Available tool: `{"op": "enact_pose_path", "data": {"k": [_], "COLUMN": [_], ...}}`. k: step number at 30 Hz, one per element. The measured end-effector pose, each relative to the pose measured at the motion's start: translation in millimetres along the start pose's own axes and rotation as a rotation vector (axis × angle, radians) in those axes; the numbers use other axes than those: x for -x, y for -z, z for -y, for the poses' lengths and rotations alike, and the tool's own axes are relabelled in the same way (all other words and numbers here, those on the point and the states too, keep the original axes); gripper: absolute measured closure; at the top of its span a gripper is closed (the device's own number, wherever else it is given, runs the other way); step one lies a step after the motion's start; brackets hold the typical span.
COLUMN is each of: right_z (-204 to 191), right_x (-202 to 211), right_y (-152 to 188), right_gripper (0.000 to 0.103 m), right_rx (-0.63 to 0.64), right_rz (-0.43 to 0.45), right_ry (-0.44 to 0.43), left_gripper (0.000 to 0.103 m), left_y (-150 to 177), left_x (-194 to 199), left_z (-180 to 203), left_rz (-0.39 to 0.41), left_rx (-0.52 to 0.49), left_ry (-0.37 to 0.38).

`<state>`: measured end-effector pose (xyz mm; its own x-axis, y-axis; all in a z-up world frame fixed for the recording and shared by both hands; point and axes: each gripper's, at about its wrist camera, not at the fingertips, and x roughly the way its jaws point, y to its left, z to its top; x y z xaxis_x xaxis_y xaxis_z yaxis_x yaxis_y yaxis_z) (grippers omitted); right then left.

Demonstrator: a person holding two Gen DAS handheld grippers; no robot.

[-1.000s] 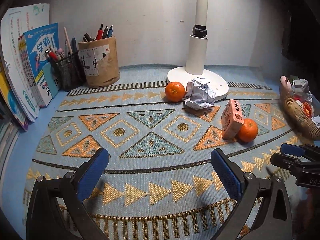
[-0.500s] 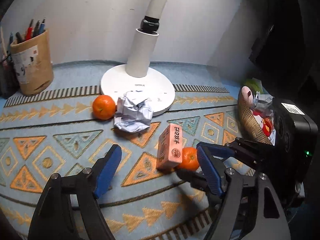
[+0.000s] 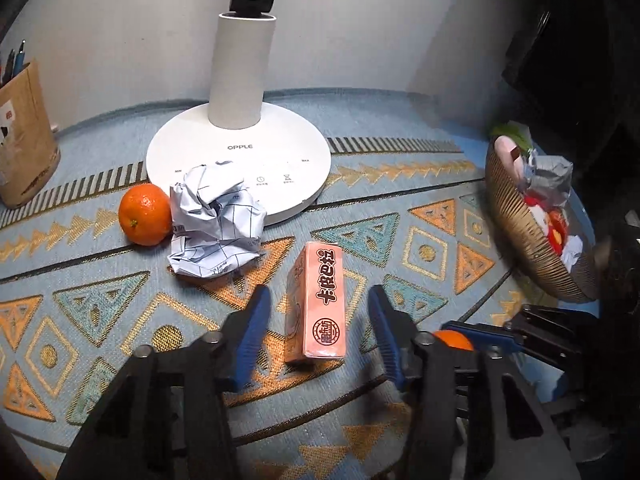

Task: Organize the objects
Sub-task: 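Grasp the pink snack box with the left tool while the right grasps an orange, then carry the pink box and orange over the amber bowl and open both tools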

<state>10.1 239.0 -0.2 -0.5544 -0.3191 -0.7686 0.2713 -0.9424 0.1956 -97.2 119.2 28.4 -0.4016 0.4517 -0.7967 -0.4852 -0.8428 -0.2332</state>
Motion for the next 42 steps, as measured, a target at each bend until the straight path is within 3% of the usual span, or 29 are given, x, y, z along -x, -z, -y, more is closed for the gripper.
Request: {"op": "enact_pose_path", "data": {"k": [1, 2, 6, 9, 11, 13, 17, 19, 23, 27, 32, 34, 42], "right_z": [4.4, 8.3, 16.6, 15.1, 9.1, 0.7, -8.7, -10.5, -9.5, -16.6, -23.0, -23.0, -27.6], "right_x": [4.9, 9.1, 23.6, 31.6, 34.7, 35.2, 36.2, 38.0, 35.7, 32.2, 29.0, 29.5, 44.5], "right_y": [3.6, 6.3, 16.9, 25.1, 31.1, 37.1, 41.3, 41.9, 41.7, 41.7, 43.6, 44.0, 49.1], "right_gripper": [0.065, 0.065, 0.065, 0.065, 0.065, 0.065, 0.065, 0.065, 0.065, 0.065, 0.065, 0.065, 0.065], "right_rx": [-0.03, -0.057, -0.113, -0.14, -0.129, -0.108, -0.06, -0.042, -0.042, -0.008, 0.033, 0.037, 0.041], "right_rz": [0.009, 0.018, 0.038, 0.032, 0.025, 0.019, 0.024, 0.039, 0.041, 0.029, 0.02, 0.024, 0.089], "right_ry": [-0.016, -0.032, -0.055, -0.122, -0.134, -0.12, -0.086, -0.097, -0.087, -0.047, -0.001, 0.003, 0.07], "left_gripper": [0.083, 0.086, 0.086, 0.086, 0.086, 0.085, 0.043, 0.033, 0.033, 0.033, 0.059, 0.063, 0.065], "left_y": [0.1, 1.4, 15.8, 36.7, 51.3, 61.3, 69.5, 71.6, 74.3, 75.6, 75.8, 77.1, 87.8], "left_x": [-4.5, -4.8, 15.4, 36.3, 42.8, 45.3, 57.6, 65.8, 69.5, 58.1, 48.2, 47.7, 67.5], "left_z": [0.2, -0.8, -7.6, -9.1, -14.0, -20.6, -37.8, -43.5, -43.8, -24.9, -10.7, -8.9, 9.0], "left_rz": [-0.016, -0.01, -0.014, -0.042, -0.071, -0.078, -0.044, -0.019, -0.021, -0.027, -0.022, -0.019, 0.027], "left_rx": [-0.001, 0.001, 0.051, 0.091, 0.119, 0.124, 0.125, 0.111, 0.1, 0.04, -0.013, -0.027, -0.018], "left_ry": [-0.02, -0.033, 0.061, 0.171, 0.187, 0.12, -0.032, -0.111, -0.094, -0.138, -0.225, -0.257, -0.217]}}
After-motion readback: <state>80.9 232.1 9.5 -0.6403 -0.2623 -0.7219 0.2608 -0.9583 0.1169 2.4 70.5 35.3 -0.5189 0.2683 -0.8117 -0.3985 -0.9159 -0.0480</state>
